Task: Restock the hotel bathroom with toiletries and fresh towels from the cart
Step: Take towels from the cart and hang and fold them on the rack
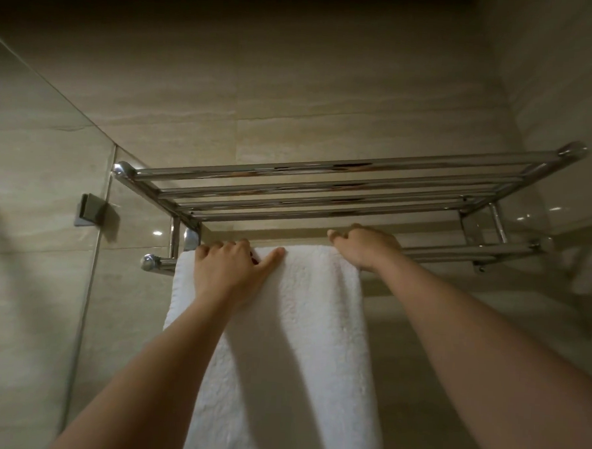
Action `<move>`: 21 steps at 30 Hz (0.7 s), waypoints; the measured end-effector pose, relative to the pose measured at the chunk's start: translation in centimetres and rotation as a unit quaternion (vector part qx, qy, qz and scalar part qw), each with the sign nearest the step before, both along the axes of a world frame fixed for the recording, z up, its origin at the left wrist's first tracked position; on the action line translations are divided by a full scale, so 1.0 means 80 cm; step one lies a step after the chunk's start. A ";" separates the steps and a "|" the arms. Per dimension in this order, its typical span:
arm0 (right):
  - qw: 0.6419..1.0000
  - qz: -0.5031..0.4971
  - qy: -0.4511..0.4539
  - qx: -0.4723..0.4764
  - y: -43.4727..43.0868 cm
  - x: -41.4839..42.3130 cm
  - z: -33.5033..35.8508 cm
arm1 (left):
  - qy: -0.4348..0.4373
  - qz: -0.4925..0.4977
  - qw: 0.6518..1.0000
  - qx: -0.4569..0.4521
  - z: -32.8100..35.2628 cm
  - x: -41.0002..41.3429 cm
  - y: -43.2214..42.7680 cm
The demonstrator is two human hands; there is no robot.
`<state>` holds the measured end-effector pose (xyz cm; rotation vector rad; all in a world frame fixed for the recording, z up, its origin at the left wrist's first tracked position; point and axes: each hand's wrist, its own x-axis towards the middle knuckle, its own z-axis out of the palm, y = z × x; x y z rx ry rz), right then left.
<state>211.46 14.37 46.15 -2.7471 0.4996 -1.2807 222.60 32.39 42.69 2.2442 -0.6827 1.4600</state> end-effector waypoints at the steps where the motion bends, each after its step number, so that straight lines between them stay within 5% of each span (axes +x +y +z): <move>1: 1.000 -0.003 -0.022 -0.019 -0.002 0.000 -0.003 | 0.005 0.002 1.000 -0.005 -0.002 -0.002 -0.001; 6: 0.997 0.026 -0.072 -0.018 -0.008 -0.012 -0.020 | 0.069 0.011 0.998 -0.002 -0.004 -0.019 -0.004; 15: 0.987 0.076 -0.141 -0.033 -0.025 -0.082 -0.094 | 0.002 -0.152 0.982 0.112 -0.035 -0.125 -0.003; 21: 0.982 0.051 0.039 -0.177 -0.027 -0.157 -0.133 | 0.096 -0.209 0.938 0.258 -0.084 -0.191 -0.016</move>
